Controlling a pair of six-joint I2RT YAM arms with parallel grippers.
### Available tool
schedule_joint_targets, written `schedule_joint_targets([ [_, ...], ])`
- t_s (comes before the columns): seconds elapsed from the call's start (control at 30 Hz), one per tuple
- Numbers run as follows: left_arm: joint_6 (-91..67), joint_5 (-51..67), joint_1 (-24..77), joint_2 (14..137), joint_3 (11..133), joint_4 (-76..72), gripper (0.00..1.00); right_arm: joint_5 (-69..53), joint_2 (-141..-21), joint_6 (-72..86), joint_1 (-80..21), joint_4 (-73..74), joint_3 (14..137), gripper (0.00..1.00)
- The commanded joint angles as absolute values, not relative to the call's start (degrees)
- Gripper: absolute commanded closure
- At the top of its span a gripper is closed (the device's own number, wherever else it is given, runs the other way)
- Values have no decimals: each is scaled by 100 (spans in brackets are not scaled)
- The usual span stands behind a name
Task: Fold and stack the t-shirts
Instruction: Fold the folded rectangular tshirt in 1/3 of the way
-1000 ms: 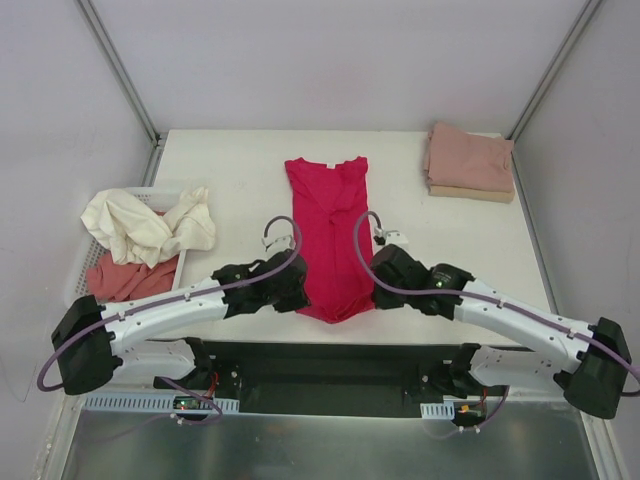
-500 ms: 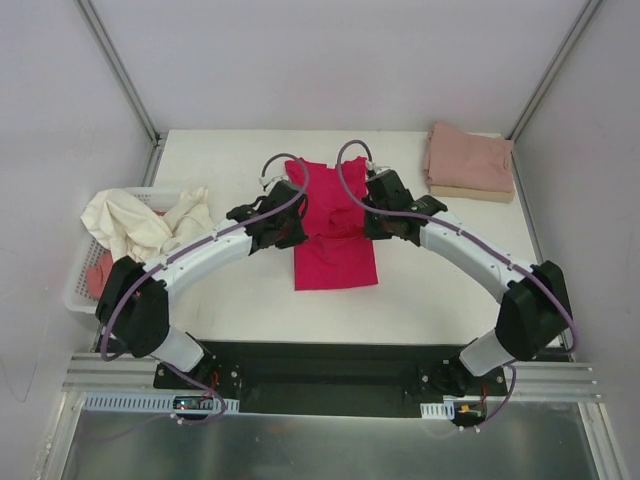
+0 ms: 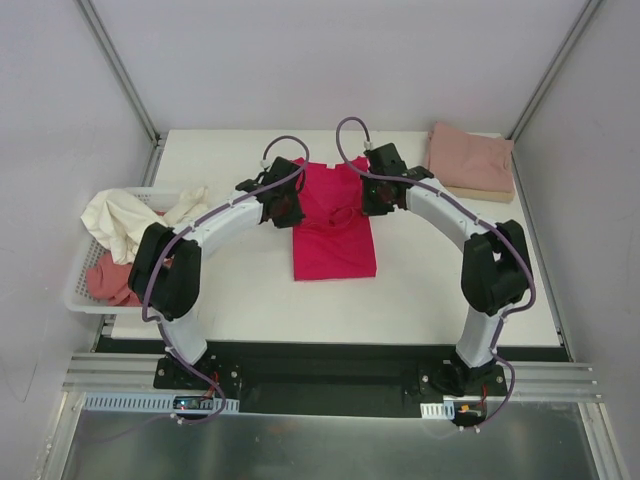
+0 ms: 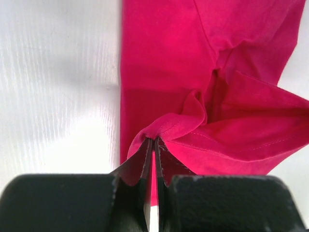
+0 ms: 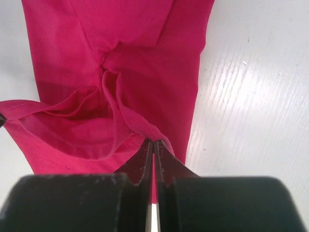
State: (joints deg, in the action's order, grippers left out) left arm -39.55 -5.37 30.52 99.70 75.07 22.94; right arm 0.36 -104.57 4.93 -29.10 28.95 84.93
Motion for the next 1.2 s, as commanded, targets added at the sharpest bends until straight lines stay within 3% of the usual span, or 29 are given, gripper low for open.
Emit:
schedule_joint_targets([
  [0.0, -3744, -273, 2874, 10195, 7805, 2285, 100, -421, -10740, 360, -2786, 2900, 8911, 99],
  [0.33, -3665, -35, 2769, 10810, 8165, 2285, 87, -545, -11285, 545, -2584, 2962, 9228, 92],
  [0.4, -3621, -70, 2769, 10889, 8288, 2294, 80, -554, -11390, 580, -2549, 3006, 9290, 91],
  [0.47, -3604, -79, 2742, 10942, 8358, 2285, 64, -536, -11469, 589, -2522, 3058, 9369, 87],
  [0.63, -3568, -96, 2725, 10618, 8271, 2294, 28, -518, -11418, 545, -2487, 3365, 9545, 52],
  [0.67, -3568, -105, 2725, 10513, 8149, 2294, 10, -562, -11347, 519, -2496, 3366, 9458, 43],
  [0.7, -3568, -114, 2725, 10294, 8078, 2294, 1, -580, -11242, 519, -2496, 3358, 9370, 19],
  [0.73, -3586, -106, 2725, 10161, 7990, 2294, 1, -606, -11006, 545, -2496, 3297, 9256, 3],
  [1.17, -4560, 316, 3172, 7692, 4881, 1846, 1, -1081, -8404, 1467, -2689, 1926, 5557, 3],
])
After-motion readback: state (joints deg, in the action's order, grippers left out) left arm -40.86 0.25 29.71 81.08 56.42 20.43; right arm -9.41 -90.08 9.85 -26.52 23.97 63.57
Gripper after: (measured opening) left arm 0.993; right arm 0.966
